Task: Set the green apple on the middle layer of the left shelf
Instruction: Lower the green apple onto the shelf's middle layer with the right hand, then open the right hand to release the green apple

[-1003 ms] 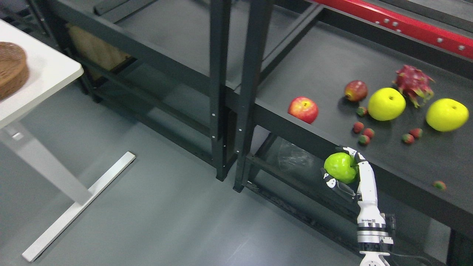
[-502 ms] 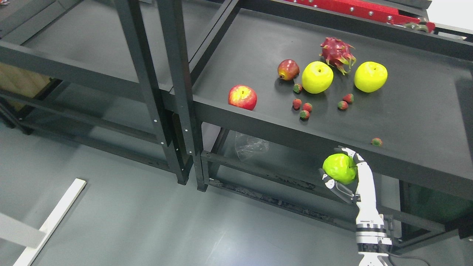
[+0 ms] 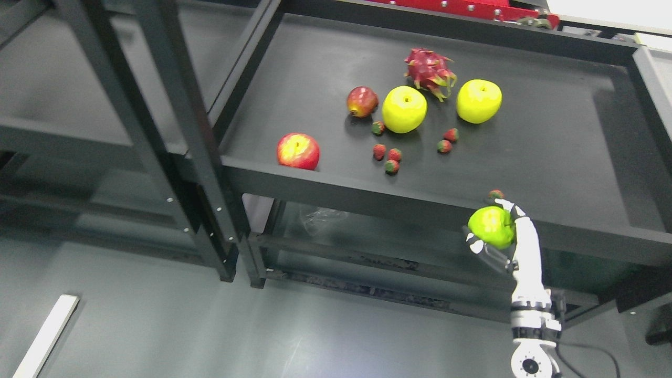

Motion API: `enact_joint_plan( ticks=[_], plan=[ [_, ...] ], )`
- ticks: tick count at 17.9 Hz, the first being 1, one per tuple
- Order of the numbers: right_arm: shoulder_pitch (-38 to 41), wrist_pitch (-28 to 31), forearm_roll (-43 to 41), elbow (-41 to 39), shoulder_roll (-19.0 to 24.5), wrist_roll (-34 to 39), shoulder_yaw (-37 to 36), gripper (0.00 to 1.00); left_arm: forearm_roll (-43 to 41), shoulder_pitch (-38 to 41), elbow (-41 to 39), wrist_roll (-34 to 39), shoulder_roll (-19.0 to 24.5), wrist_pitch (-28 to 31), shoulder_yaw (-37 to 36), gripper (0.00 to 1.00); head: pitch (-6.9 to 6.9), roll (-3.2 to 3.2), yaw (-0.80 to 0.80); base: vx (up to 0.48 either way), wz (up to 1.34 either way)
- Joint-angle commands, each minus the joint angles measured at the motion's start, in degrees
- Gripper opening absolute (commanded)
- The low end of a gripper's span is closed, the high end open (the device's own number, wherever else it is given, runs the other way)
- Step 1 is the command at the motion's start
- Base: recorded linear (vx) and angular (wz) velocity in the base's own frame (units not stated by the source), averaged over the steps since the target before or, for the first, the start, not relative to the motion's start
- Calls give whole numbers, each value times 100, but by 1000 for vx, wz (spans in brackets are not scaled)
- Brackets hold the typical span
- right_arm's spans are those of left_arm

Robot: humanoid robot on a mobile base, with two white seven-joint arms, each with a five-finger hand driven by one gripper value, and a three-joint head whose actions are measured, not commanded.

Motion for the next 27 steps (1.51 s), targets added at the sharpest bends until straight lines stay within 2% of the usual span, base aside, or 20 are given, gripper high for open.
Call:
enact_joint_plan(
  ticks=[1, 13, 20, 23, 24, 25, 27],
  plan=[
    [-629, 113, 52, 183, -237, 11, -228, 1, 0, 0, 0, 5, 100, -2, 0, 100, 0, 0, 0, 196, -360],
    [-1192, 104, 43, 709, 62, 125, -123, 1, 0, 0, 0, 5, 100, -2, 0, 100, -1, 0, 0, 281, -91],
    [-1342, 157, 43, 947, 36, 371, -97, 2, 0, 0, 0, 5, 100, -2, 0, 100, -1, 0, 0, 118, -4],
    [-1333, 385, 34, 1035, 36, 476, -79, 3, 0, 0, 0, 5, 100, -2, 0, 100, -2, 0, 0, 9, -5],
    [-1333, 516, 34, 1079, 36, 581, -62, 8, 0, 0, 0, 5, 100, -2, 0, 100, -2, 0, 0, -11, 0],
    [-1325, 717, 25, 1123, 36, 695, -61, 20, 0, 0, 0, 5, 100, -2, 0, 100, -2, 0, 0, -11, 0],
    [-1307, 1297, -62, 1193, 36, 1020, -70, 82, 0, 0, 0, -4, 100, -2, 0, 100, -2, 0, 0, 0, 0]
  ],
)
